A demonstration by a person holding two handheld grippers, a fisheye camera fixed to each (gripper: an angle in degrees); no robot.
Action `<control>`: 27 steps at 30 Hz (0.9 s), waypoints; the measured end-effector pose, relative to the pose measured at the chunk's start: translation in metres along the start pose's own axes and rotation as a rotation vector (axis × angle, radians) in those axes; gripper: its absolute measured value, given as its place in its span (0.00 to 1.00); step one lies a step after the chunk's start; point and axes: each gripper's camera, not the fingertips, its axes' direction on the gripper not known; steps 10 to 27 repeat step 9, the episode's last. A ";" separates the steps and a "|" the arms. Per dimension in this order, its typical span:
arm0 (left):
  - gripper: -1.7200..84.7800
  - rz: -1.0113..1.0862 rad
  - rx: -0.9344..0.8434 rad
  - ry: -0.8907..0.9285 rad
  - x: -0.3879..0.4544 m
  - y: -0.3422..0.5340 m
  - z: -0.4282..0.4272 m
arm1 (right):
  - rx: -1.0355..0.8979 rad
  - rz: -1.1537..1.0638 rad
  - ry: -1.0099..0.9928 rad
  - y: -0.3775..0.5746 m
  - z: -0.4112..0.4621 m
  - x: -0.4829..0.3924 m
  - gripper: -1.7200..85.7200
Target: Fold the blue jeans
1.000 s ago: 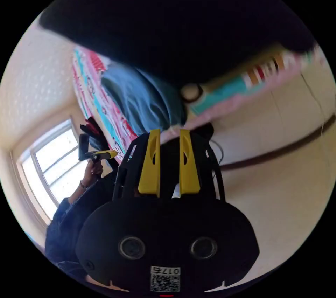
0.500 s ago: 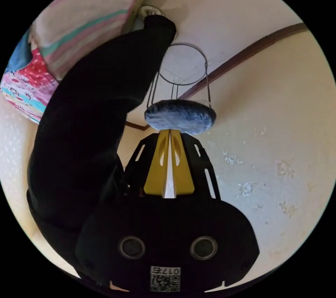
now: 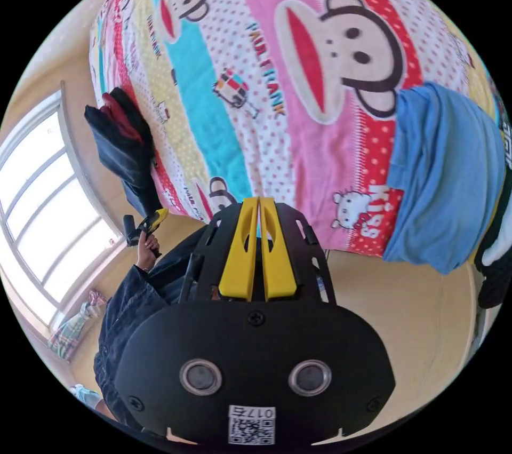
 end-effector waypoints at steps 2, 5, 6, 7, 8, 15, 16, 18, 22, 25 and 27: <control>0.12 -0.034 0.035 0.070 -0.015 0.000 -0.006 | -0.057 -0.045 0.008 -0.010 0.045 -0.034 0.02; 0.12 -0.072 0.102 0.226 -0.031 -0.004 -0.013 | -0.195 -0.085 -0.130 -0.028 0.104 -0.055 0.02; 0.11 -0.070 0.135 0.246 -0.032 -0.004 -0.018 | -0.280 -0.106 -0.130 -0.039 0.114 -0.051 0.02; 0.11 -0.060 0.210 0.262 -0.034 -0.006 -0.032 | -0.296 -0.112 -0.093 -0.046 0.112 -0.040 0.02; 0.11 -0.054 0.280 0.247 -0.035 -0.008 -0.050 | -0.277 -0.099 -0.062 -0.048 0.108 -0.032 0.02; 0.11 -0.053 0.310 0.234 -0.035 -0.010 -0.060 | -0.220 -0.041 -0.011 -0.050 0.098 -0.010 0.02; 0.11 -0.053 0.310 0.234 -0.035 -0.010 -0.060 | -0.220 -0.041 -0.011 -0.050 0.098 -0.010 0.02; 0.11 -0.053 0.310 0.234 -0.035 -0.010 -0.060 | -0.220 -0.041 -0.011 -0.050 0.098 -0.010 0.02; 0.11 -0.053 0.310 0.234 -0.035 -0.010 -0.060 | -0.220 -0.041 -0.011 -0.050 0.098 -0.010 0.02; 0.11 -0.053 0.310 0.234 -0.035 -0.010 -0.060 | -0.220 -0.041 -0.011 -0.050 0.098 -0.010 0.02; 0.11 -0.053 0.310 0.234 -0.035 -0.010 -0.060 | -0.220 -0.041 -0.011 -0.050 0.098 -0.010 0.02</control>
